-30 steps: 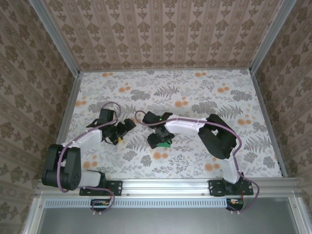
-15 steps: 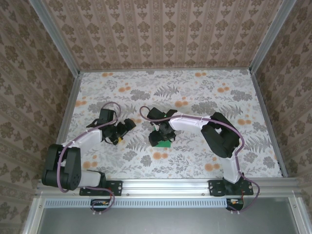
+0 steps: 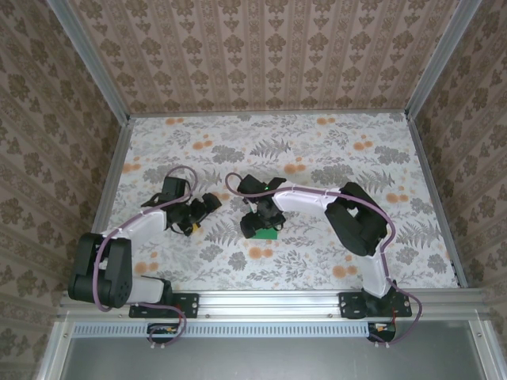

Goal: Fold a paper plane with a square sheet of paper (pick it up from the middle)
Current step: Fold the triangle a second time at the center of the table.

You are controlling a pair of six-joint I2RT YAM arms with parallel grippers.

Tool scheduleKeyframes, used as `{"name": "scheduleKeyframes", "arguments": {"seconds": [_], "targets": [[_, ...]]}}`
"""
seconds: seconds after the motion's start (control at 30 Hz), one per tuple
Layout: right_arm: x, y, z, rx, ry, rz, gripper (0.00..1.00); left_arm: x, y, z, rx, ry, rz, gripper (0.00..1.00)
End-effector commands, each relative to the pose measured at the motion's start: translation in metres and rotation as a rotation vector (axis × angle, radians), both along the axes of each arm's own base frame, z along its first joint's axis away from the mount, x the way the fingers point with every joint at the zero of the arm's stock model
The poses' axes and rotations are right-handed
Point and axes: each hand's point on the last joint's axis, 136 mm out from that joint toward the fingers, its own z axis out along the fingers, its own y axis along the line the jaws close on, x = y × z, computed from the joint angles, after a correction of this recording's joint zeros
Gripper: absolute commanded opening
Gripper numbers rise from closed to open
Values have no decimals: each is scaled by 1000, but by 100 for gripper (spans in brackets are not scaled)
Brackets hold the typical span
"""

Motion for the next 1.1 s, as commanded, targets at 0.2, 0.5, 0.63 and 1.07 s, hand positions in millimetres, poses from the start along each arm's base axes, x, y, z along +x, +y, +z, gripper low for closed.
{"name": "scheduleKeyframes", "arguments": {"seconds": [0.2, 0.5, 0.63, 1.07], "targets": [[-24, -65, -70, -334, 97, -11, 81, 5, -4, 3, 1, -12, -21, 100], [-23, -63, -71, -306, 99, -19, 67, 4, -7, 4, -5, -15, -34, 100], [-28, -54, -70, -206, 141, -27, 69, 5, -13, 8, -24, -31, -54, 100], [-27, -57, -68, -135, 173, -44, 70, 6, -33, 18, -98, -72, -111, 100]]}}
